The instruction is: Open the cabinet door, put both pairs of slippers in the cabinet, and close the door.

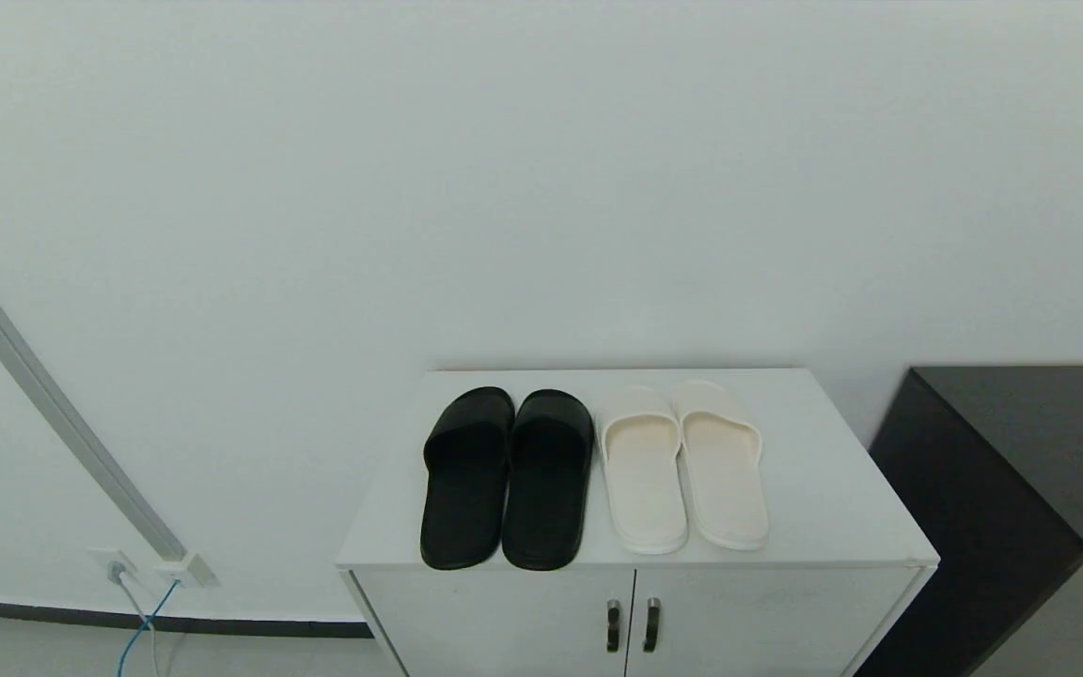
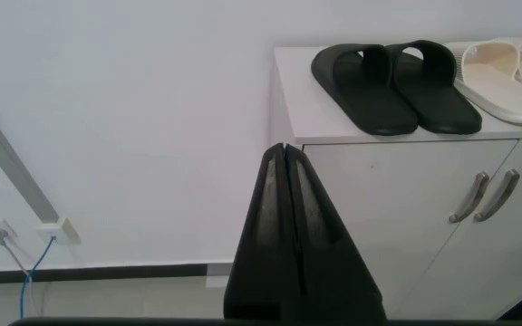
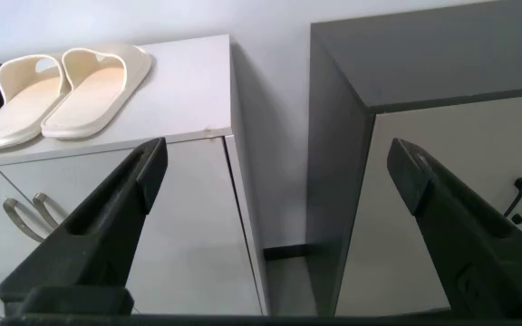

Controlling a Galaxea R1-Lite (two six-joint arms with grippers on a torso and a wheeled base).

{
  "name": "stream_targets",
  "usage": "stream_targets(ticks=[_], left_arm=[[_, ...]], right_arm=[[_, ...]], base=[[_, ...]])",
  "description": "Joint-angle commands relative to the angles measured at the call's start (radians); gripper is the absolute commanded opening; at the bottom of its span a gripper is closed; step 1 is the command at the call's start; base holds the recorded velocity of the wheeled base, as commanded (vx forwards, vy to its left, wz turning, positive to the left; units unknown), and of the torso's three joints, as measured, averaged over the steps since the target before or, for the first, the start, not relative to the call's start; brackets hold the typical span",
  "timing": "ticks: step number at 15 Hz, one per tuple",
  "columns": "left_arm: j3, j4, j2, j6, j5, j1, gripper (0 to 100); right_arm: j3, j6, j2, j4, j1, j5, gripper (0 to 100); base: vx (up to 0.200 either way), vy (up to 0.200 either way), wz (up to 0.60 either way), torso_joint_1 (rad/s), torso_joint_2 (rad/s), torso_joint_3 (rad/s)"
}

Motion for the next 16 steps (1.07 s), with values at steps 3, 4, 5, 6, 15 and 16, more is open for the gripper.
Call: stream_targets(ticks=[3, 4, 5, 6, 15, 16], left_arm=[[0.000, 0.000, 0.001, 0.000, 0.000, 0.000, 0], [0.000, 0.000, 0.001, 0.000, 0.000, 0.000, 0], [0.000, 0.000, 0.001, 0.000, 0.000, 0.000, 0], [0.000, 0.002, 0.001, 0.000, 0.000, 0.000, 0], [0.000, 0.000, 0.001, -0.002, 0.001, 0.000, 0], [0.000, 0.000, 0.001, 0.000, 0.000, 0.000, 0]], right_arm=[[0.000, -0.005, 0.000, 0.001, 0.000, 0.000, 100], [0.000, -0.005, 0.000, 0.001, 0.000, 0.002, 100], [0.000, -0.006, 0.000, 0.001, 0.000, 0.002, 100], [0.000, -0.006, 0.000, 0.001, 0.000, 0.002, 100], [-0.002, -0.014, 0.000, 0.002, 0.002, 0.003, 100], [-0.028, -0.006, 0.011, -0.004, 0.002, 0.000, 100]], base=[[0.000, 0.000, 0.00, 0.000, 0.00, 0.000], [0.000, 0.000, 0.00, 0.000, 0.00, 0.000], [0.000, 0.000, 0.00, 0.000, 0.00, 0.000], [0.000, 0.000, 0.00, 0.000, 0.00, 0.000], [0.000, 0.000, 0.00, 0.000, 0.00, 0.000], [0.000, 0.000, 0.00, 0.000, 0.00, 0.000]])
